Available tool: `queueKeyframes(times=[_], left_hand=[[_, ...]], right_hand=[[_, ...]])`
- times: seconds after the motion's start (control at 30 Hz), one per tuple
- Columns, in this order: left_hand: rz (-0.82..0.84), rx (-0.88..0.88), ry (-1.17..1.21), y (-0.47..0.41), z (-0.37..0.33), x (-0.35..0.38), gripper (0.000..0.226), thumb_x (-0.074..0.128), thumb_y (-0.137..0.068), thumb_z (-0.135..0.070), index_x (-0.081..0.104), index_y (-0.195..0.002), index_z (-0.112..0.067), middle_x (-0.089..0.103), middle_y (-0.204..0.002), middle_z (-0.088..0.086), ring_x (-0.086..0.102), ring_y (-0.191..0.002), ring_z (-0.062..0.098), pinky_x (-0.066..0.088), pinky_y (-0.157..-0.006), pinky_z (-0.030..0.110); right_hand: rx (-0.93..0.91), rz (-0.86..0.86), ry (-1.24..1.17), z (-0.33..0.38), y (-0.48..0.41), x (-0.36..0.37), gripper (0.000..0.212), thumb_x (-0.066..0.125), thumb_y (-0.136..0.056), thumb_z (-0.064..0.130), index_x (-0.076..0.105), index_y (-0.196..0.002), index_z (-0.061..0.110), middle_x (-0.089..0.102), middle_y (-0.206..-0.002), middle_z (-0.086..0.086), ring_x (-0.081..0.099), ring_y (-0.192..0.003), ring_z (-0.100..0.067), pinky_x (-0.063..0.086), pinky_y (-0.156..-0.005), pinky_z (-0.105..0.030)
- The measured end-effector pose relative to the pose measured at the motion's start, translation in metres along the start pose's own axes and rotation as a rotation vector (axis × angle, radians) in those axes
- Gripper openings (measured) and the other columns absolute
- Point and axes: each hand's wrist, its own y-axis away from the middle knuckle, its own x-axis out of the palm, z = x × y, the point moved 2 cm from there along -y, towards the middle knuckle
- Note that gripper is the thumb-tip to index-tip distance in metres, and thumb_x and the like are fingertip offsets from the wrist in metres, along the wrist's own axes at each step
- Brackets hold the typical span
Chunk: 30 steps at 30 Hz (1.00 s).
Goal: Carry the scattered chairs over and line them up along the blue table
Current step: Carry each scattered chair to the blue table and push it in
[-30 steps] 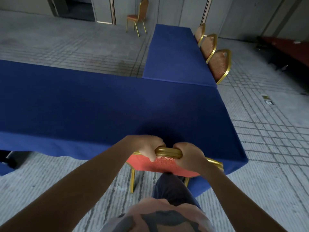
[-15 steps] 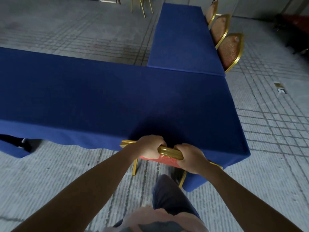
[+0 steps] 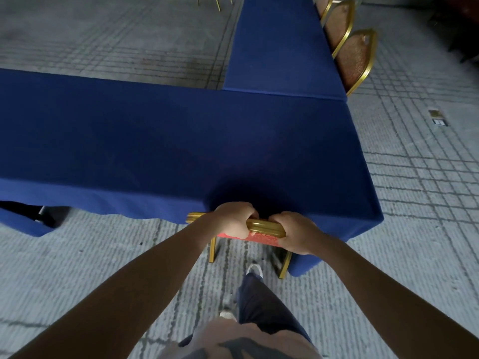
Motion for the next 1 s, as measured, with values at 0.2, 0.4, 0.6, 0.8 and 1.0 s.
queueKeyframes(times=[0.2,0.4,0.6,0.8,1.0], left_hand=[[-0.011,-0.009,0.009,0.003,-0.011,0.005,0.034,0.062,-0.076,-0.007,0.062,-0.107,-0.023,0.061,-0.098,-0.003,0.059,-0.086,0.019,0.052,-0.074,0.035],[-0.064,-0.041,0.047,0.011,-0.005,0.010,0.037,0.060,-0.075,-0.007,0.062,-0.108,-0.025,0.056,-0.097,-0.007,0.056,-0.085,0.016,0.050,-0.072,0.034],[-0.198,-0.068,0.024,0.017,-0.001,0.023,0.044,0.057,-0.077,-0.010,0.062,-0.115,-0.032,0.056,-0.110,-0.006,0.053,-0.101,0.019,0.045,-0.078,0.033],[-0.308,-0.141,0.005,0.023,-0.007,0.031,0.043,0.056,-0.080,-0.016,0.061,-0.117,-0.036,0.056,-0.115,-0.005,0.047,-0.111,0.023,0.042,-0.092,0.039],[-0.386,-0.159,0.137,0.033,-0.016,0.034,0.041,0.057,-0.080,-0.020,0.061,-0.116,-0.039,0.058,-0.110,-0.006,0.046,-0.111,0.020,0.042,-0.093,0.038]], right_hand=[[-0.014,0.013,0.026,-0.007,0.006,0.001,0.028,0.066,-0.083,0.031,0.060,-0.111,0.029,0.047,-0.090,0.009,0.047,-0.079,-0.011,0.036,-0.067,-0.028],[0.041,0.009,0.083,0.000,0.010,0.001,0.026,0.063,-0.080,0.028,0.058,-0.105,0.030,0.044,-0.089,0.004,0.051,-0.078,-0.020,0.042,-0.068,-0.032],[0.111,-0.083,0.016,0.003,0.023,0.008,0.036,0.062,-0.080,0.030,0.058,-0.115,0.028,0.050,-0.097,0.002,0.050,-0.098,-0.021,0.041,-0.082,-0.032],[0.130,-0.192,-0.096,0.004,0.038,0.012,0.047,0.058,-0.078,0.036,0.056,-0.125,0.029,0.055,-0.107,0.006,0.045,-0.109,-0.018,0.041,-0.092,-0.036],[0.141,-0.220,-0.180,0.008,0.050,0.016,0.056,0.056,-0.084,0.032,0.044,-0.139,0.031,0.051,-0.121,0.007,0.039,-0.121,-0.018,0.036,-0.102,-0.039]])
